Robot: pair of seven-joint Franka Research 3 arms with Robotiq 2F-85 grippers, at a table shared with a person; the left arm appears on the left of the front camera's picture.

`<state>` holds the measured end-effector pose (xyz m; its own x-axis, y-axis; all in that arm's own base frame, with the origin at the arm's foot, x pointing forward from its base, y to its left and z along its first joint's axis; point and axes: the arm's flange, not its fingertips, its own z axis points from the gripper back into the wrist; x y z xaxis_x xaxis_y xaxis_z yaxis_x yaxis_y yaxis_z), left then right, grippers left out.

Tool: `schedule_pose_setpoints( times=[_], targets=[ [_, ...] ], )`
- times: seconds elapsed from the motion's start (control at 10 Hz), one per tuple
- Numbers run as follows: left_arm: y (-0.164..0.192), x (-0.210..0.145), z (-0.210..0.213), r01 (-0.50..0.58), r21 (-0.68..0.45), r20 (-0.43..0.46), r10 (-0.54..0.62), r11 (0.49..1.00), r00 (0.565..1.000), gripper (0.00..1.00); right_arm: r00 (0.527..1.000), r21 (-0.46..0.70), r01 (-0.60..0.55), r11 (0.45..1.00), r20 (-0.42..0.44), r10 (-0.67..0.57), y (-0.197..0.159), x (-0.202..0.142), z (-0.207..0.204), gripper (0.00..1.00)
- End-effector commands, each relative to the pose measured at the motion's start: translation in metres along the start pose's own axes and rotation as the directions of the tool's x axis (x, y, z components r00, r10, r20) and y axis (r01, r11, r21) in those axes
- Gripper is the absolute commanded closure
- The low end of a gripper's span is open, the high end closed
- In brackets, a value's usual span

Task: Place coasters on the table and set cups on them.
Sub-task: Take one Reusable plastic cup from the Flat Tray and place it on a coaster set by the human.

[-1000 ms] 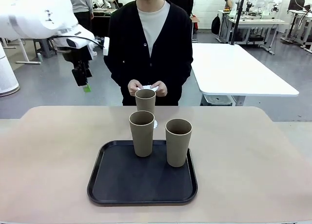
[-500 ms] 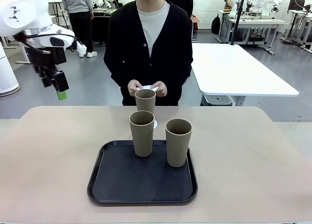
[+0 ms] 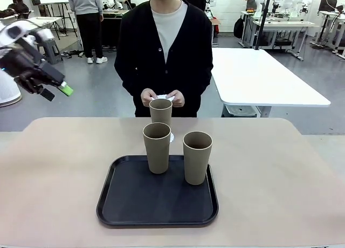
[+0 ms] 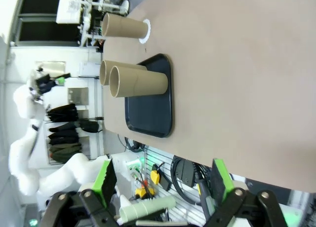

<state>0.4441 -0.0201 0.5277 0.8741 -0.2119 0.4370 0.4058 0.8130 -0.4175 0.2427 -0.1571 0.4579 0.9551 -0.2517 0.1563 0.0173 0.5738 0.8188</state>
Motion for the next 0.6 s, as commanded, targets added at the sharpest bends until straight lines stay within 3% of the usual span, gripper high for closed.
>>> schedule_pose_setpoints(
  times=[0.0, 0.1, 0.3, 0.5],
  targets=[
    [0.021, -0.030, 0.009, 0.034, -0.191, 0.163, -0.002, 0.981, 0.987, 0.00, 1.000, 0.025, -0.015, 1.000, 0.005, 0.015, -0.001, 0.002, 0.000, 0.00],
    [0.035, -0.049, 0.023, 0.003, -0.256, 0.192, 0.048, 0.967, 0.980, 0.00, 1.000, 0.025, -0.015, 1.000, 0.005, 0.015, -0.001, 0.002, 0.000, 0.00],
    [0.075, -0.083, 0.057, -0.082, -0.410, 0.132, 0.149, 0.908, 0.980, 0.00, 1.000, 0.025, -0.015, 1.000, 0.005, 0.015, -0.001, 0.002, 0.000, 0.00],
    [0.108, -0.100, 0.080, -0.140, -0.454, 0.114, 0.213, 0.880, 0.971, 0.00, 1.000, 0.025, -0.015, 1.000, 0.005, 0.015, -0.001, 0.002, 0.000, 0.00]
  ],
)
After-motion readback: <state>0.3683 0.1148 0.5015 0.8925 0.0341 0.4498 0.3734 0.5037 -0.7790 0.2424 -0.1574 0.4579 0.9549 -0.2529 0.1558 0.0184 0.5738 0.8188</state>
